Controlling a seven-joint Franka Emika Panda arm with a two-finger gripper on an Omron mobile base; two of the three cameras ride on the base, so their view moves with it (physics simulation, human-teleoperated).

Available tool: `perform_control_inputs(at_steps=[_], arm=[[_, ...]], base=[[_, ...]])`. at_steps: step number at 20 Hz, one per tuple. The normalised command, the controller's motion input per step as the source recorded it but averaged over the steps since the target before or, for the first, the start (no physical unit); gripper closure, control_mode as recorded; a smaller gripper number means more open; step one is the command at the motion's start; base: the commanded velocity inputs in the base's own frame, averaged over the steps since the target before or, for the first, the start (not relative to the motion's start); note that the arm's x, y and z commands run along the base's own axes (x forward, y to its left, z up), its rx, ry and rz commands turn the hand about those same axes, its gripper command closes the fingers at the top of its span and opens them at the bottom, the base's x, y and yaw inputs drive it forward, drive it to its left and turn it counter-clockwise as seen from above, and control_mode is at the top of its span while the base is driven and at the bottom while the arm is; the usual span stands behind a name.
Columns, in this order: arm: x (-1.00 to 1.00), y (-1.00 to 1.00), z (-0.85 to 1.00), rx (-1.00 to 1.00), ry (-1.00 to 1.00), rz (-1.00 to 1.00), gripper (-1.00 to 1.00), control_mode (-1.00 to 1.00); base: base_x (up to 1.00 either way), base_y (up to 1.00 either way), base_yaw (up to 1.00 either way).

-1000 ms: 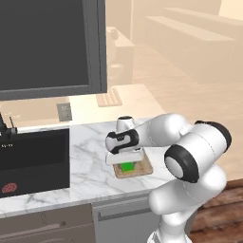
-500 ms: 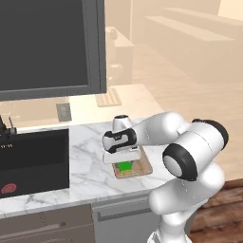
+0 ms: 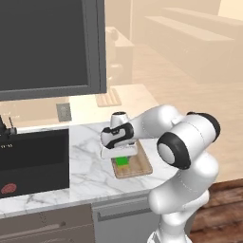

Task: Pick up the sponge from the counter and clean the cutting board by briefly scrubbing or pressing down on the cutting board. Once finished, release the sponge.

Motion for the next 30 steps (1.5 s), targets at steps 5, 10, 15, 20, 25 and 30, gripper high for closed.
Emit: perform_control_inputs(at_steps=[5,10,15,20,25,30], arm=[[0.12,0.0,-0.51,0.0,0.0,0.0,1.0,-1.0],[0.0,0.0,-0.25,0.0,0.0,0.0,1.0,-1.0],[0.17,0.0,0.16,0.0,-0.01,0.0,1.0,-1.0],[0.54,0.0,0.03,0.0,0.0,0.0,1.0,-1.0],[0.36,0.02,-0.03,0.0,0.0,0.0,1.0,-1.0],[0.12,0.17,-0.48,0.0,0.02,0.0,1.0,-1.0]], base=[[0.0,0.0,0.0],[0.0,0.0,0.0],[0.0,0.0,0.0],[0.0,0.0,0.0],[0.0,0.0,0.0],[0.0,0.0,0.0]])
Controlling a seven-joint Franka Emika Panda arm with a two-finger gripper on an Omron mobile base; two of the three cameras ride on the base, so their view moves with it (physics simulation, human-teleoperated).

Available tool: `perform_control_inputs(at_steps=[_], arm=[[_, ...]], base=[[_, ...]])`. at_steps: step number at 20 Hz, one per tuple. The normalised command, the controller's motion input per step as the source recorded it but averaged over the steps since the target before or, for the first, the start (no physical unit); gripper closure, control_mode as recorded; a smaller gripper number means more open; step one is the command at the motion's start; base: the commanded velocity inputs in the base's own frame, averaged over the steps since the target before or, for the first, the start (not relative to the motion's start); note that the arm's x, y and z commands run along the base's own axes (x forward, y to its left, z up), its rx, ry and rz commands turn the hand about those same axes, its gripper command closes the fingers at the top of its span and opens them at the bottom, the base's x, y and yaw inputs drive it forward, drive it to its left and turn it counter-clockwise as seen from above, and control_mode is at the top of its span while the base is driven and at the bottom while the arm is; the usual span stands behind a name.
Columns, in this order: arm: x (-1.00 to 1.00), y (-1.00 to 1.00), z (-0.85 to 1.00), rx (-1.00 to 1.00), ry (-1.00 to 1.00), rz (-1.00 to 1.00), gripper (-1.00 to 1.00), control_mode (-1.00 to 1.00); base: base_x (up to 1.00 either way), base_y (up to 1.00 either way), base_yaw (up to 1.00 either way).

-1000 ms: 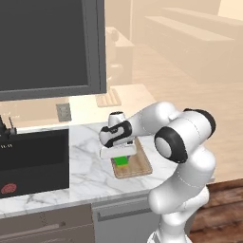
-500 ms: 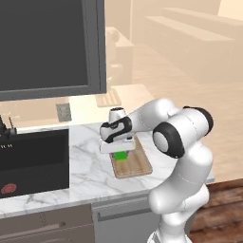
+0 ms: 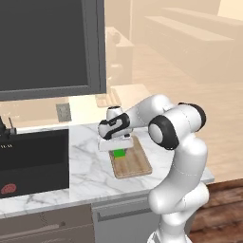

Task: Pick up the sponge from the counter and clean the cutting board by briefly scrubbing or pressing down on the cutting board. Once finished, release the sponge.

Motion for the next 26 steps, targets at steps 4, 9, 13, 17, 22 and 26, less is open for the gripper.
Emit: perform_control_inputs(at_steps=[4,9,13,17,22,26], arm=[[0.0,0.26,-0.63,-0.01,0.05,0.0,1.0,-1.0],[0.19,0.03,-0.15,0.0,0.0,0.0,1.0,-1.0],[0.52,0.0,0.0,0.0,0.0,0.0,1.0,-1.0],[0.31,0.0,0.0,0.0,0.0,-0.01,1.0,-1.0],[0.23,0.04,-0.26,0.0,0.01,-0.01,1.0,-1.0],[0.03,0.09,-0.59,0.0,0.04,0.0,1.0,-1.0]], base=[[0.0,0.0,0.0],[0.0,0.0,0.0],[0.0,0.0,0.0],[0.0,0.0,0.0],[0.0,0.0,0.0],[0.0,0.0,0.0]])
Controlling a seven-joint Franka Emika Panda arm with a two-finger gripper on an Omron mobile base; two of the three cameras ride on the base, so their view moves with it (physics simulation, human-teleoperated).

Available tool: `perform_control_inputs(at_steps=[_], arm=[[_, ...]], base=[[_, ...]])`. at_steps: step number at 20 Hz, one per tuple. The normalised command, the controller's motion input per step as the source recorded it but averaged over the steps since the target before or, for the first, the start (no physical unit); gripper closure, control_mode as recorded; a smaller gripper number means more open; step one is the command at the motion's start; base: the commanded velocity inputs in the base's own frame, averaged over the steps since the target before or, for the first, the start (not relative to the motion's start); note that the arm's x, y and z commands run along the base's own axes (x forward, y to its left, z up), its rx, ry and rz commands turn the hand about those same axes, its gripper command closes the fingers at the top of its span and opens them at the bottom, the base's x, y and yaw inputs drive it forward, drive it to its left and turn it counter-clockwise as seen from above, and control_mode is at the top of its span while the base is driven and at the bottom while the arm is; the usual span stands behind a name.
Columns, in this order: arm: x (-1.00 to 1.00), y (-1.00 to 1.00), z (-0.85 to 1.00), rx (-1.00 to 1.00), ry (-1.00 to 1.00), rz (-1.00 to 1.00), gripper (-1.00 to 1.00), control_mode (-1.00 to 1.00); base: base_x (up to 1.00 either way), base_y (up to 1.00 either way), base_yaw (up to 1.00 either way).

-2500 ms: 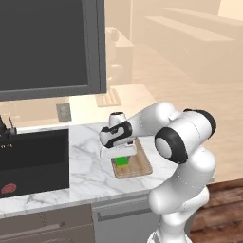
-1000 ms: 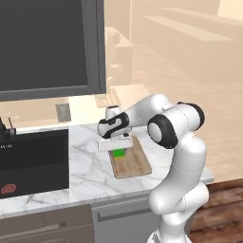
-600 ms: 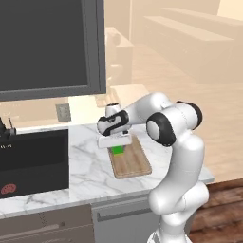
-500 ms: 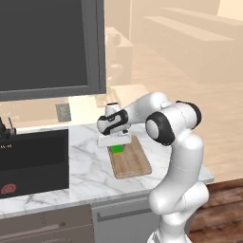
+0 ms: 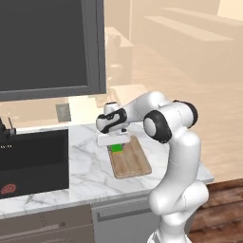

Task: Pick up the sponge from the counter and clean the cutting board by briefly scrubbing or pressing down on the cutting board. Once finished, release the sponge.

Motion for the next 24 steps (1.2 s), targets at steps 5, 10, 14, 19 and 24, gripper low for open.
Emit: perform_control_inputs(at_steps=[5,10,14,19,24], arm=[[0.06,0.01,-0.18,0.0,0.0,-0.02,1.0,-1.0],[0.36,0.0,0.0,0.0,0.0,-0.03,1.0,-1.0],[0.39,0.0,0.0,0.0,0.0,-0.02,1.0,-1.0],[0.17,0.0,-0.3,0.0,0.0,0.0,1.0,-1.0],[0.01,0.0,-0.55,0.0,0.01,0.0,1.0,-1.0]], base=[[0.0,0.0,0.0],[0.0,0.0,0.0],[0.0,0.0,0.0],[0.0,0.0,0.0],[0.0,0.0,0.0]])
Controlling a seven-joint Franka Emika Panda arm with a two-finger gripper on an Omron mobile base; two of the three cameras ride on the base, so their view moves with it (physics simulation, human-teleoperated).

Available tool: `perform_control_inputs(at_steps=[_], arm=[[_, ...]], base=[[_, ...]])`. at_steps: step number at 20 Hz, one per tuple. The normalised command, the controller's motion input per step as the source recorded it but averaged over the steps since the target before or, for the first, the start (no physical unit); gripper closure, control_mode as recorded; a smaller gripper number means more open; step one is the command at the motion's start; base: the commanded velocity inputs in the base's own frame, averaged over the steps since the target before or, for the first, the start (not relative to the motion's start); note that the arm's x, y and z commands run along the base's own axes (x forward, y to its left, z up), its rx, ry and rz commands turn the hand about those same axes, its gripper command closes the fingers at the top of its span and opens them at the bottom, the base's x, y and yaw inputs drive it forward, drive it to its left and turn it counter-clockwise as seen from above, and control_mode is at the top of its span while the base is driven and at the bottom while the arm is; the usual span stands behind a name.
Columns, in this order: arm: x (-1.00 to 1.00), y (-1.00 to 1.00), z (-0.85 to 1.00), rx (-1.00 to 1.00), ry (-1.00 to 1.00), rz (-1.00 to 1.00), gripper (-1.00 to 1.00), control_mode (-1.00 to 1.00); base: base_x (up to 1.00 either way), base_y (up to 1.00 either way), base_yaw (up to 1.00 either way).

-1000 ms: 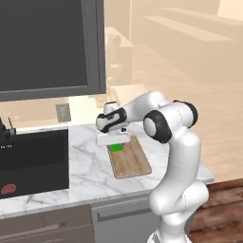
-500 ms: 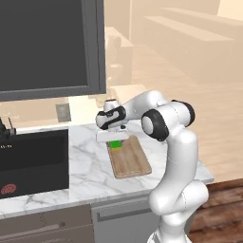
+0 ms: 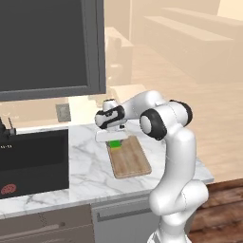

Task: Pick up the sponge from the counter and clean the cutting board by briefly scrubbing or pressing down on the cutting board. Once finished, release the sponge.

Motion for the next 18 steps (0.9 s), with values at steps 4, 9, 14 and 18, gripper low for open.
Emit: perform_control_inputs(at_steps=[4,9,14,18], arm=[[0.0,-0.01,-0.32,0.0,0.0,0.0,1.0,-1.0],[0.0,-0.33,0.0,0.0,0.0,0.0,1.0,-1.0],[0.0,-0.41,-0.02,0.0,0.0,0.0,1.0,-1.0],[0.0,-0.26,-0.29,0.0,0.0,0.0,1.0,-1.0]], base=[[0.0,0.0,0.0],[0.0,0.0,0.0],[0.0,0.0,0.0],[0.0,0.0,0.0]])
